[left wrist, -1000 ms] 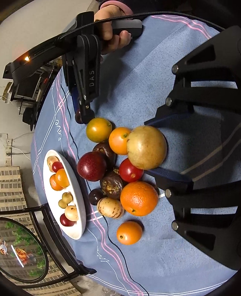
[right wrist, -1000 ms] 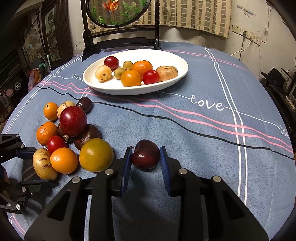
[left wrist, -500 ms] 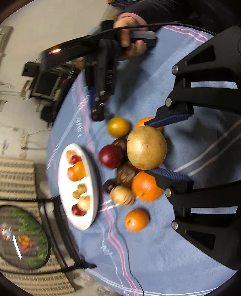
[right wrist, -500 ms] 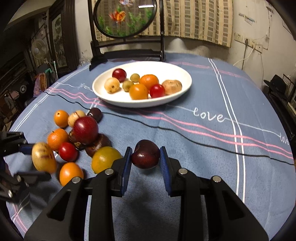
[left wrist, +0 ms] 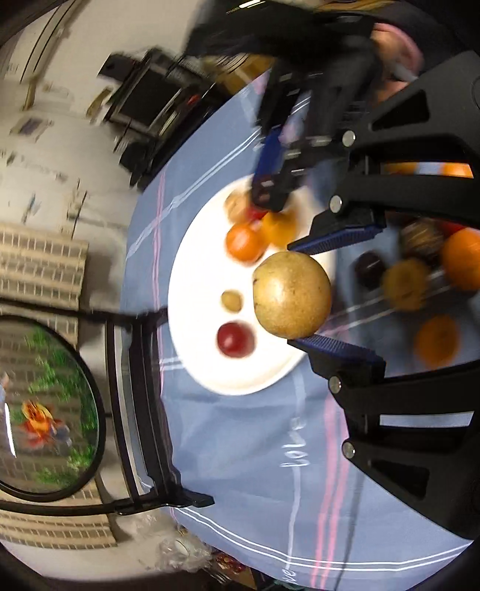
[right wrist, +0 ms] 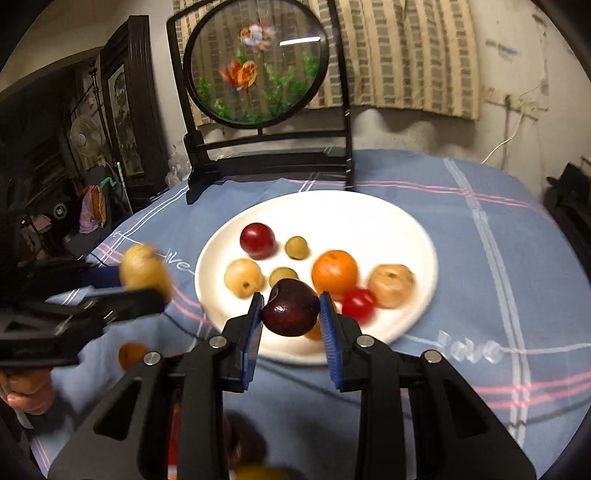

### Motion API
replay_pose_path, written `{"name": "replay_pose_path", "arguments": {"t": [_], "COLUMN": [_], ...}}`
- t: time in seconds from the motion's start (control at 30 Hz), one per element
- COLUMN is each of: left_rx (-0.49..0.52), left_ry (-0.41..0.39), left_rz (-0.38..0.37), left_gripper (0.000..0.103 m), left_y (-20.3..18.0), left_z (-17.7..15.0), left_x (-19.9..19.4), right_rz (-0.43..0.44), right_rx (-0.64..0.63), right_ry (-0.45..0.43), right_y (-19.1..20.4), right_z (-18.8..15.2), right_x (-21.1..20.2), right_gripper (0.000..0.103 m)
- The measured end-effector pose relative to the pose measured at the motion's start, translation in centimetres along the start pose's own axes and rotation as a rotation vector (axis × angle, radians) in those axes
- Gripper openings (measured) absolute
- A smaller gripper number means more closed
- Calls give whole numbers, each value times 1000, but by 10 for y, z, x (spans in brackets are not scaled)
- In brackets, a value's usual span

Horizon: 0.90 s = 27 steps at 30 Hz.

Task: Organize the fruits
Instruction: 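Carry the pear and plum to the white plate and release both, then withdraw both tools from the plate back toward the fruit pile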

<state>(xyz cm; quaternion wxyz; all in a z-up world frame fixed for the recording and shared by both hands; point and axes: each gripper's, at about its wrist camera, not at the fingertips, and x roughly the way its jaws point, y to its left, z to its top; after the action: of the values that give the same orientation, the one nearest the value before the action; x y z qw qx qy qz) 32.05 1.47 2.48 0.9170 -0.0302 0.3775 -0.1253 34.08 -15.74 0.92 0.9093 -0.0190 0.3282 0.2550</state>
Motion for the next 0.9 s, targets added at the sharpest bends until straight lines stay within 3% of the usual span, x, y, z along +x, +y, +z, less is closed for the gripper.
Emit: {"name": "replay_pose_path", "arguments": {"t": [0.17,0.4,0.47,0.63,0.7,0.8,0.9], "left_rx": [-17,-17,-26,-13,7,39,68], "left_ry": [46,64,63,13,-21,-77,-119], "left_rz": [77,99,101,105,121,149,145], "left_gripper": [45,48,75,77,84,93,96], "left_y": [16,21,21,16,11,3,-6], "left_z": [24,25,25,24,18,-3,-33], "left_x": [46,67,65,36,13,-25,-53], "right_rz": [9,25,24,46,51,43,31], "right_rx": [-45,-108,-118,-138,-138,-133,-105], "right_ry": [56,80,94,106,84,58,41], "right_y": [7,12,13,16,15,12,8], "right_z": [5,9,9,13,12,4,-10], "right_x": [30,43,45,26,10,-13,-29], "right_gripper": [31,31,33,38,39,41,52]}}
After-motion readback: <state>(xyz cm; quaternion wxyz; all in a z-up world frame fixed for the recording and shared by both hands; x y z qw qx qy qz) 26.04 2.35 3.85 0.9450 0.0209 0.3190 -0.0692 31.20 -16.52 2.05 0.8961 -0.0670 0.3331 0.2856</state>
